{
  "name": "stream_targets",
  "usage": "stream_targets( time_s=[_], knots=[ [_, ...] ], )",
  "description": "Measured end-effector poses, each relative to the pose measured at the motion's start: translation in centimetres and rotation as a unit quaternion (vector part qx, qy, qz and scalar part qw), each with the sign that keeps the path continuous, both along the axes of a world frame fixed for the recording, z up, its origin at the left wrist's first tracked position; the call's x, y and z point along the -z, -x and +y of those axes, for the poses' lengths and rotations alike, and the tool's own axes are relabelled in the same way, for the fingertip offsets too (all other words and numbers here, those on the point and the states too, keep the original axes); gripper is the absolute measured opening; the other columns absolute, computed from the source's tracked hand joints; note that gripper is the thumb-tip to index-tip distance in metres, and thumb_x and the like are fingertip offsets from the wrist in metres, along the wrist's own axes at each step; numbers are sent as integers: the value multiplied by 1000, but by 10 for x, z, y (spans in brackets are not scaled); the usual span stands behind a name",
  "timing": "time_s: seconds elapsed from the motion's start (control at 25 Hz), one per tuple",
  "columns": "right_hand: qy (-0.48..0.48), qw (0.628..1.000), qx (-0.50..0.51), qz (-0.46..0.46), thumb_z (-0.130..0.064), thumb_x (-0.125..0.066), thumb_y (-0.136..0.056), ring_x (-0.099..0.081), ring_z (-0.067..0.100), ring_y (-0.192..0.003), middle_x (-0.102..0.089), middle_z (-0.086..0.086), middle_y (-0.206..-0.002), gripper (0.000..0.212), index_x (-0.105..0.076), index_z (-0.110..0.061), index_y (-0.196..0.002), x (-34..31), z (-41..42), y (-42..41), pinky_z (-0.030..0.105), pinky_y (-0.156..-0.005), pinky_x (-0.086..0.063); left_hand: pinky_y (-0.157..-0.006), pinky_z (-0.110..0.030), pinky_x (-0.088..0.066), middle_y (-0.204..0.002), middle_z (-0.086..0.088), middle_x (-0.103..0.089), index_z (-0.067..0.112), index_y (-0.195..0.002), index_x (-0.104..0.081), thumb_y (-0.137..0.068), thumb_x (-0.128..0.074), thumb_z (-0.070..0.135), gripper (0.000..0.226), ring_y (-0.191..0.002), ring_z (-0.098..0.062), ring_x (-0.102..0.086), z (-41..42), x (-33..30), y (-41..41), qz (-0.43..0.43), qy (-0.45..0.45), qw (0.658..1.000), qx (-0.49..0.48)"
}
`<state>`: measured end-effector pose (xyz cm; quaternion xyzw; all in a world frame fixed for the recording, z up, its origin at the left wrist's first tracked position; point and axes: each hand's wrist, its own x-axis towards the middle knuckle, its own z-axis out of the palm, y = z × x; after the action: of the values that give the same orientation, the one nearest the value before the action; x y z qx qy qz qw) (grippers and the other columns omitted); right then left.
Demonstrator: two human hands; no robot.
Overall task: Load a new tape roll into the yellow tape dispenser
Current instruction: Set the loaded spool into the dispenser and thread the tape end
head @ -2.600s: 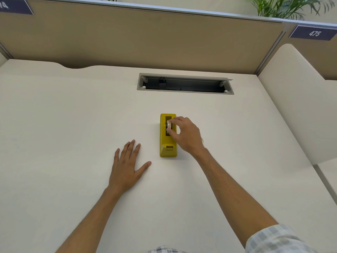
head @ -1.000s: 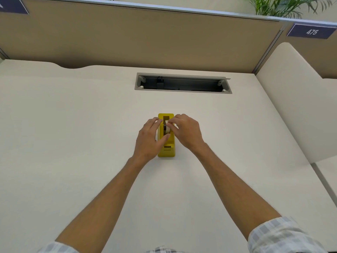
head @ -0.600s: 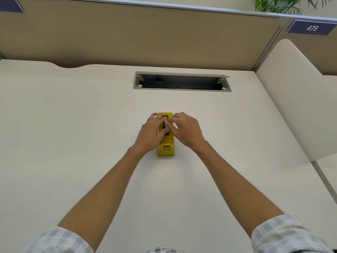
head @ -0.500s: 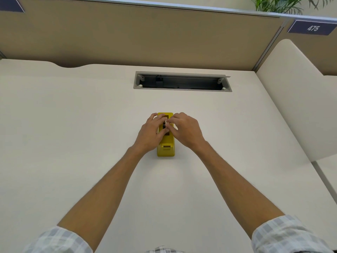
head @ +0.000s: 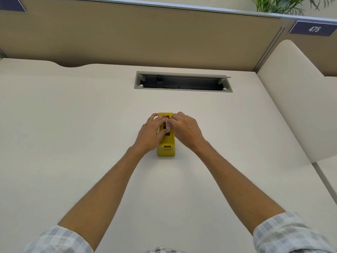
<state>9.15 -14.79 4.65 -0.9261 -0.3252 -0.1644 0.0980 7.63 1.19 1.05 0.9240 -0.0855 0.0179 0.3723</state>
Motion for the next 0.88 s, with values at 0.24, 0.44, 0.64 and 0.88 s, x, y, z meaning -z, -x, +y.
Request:
stream_targets(
  time_s=[0.24, 0.44, 0.64, 0.88],
  knots=[
    [21, 999, 3, 30, -13, -55, -98, -58, 25, -93, -66, 11, -103, 14, -62, -5, -106, 7, 1, -2, 31, -73, -50, -110, -45, -36, -146, 7, -51, 29, -138, -51, -97, -53, 37, 41, -144, -19, -29, 2, 1, 0, 9, -1, 1000, 3],
    [-62, 995, 35, 72, -19, -56, -97, -59, 23, -91, -67, 7, -99, 15, -65, -8, -102, 4, 2, 1, 30, -68, -48, -110, -45, -38, -141, 6, -57, 25, -136, -54, -97, -54, 34, 39, -139, -21, -37, 3, -2, 2, -16, 7, 1000, 11],
    [-59, 996, 35, 52, -21, -60, -95, -63, 22, -87, -71, 4, -93, 15, -72, -12, -99, 1, -1, 1, 32, -64, -49, -107, -49, -41, -138, 6, -59, 23, -133, -57, -97, -56, 32, 37, -137, -22, -41, 3, -4, 3, -26, -4, 1000, 10],
    [-17, 1000, 8, 6, -17, -64, -93, -63, 24, -79, -72, 6, -87, 12, -73, -9, -92, 2, -1, 2, 35, -59, -52, -105, -52, -41, -137, 7, -59, 23, -131, -57, -97, -55, 33, 35, -137, -22, -41, 3, -4, 3, -23, -19, 999, 13]
  ],
)
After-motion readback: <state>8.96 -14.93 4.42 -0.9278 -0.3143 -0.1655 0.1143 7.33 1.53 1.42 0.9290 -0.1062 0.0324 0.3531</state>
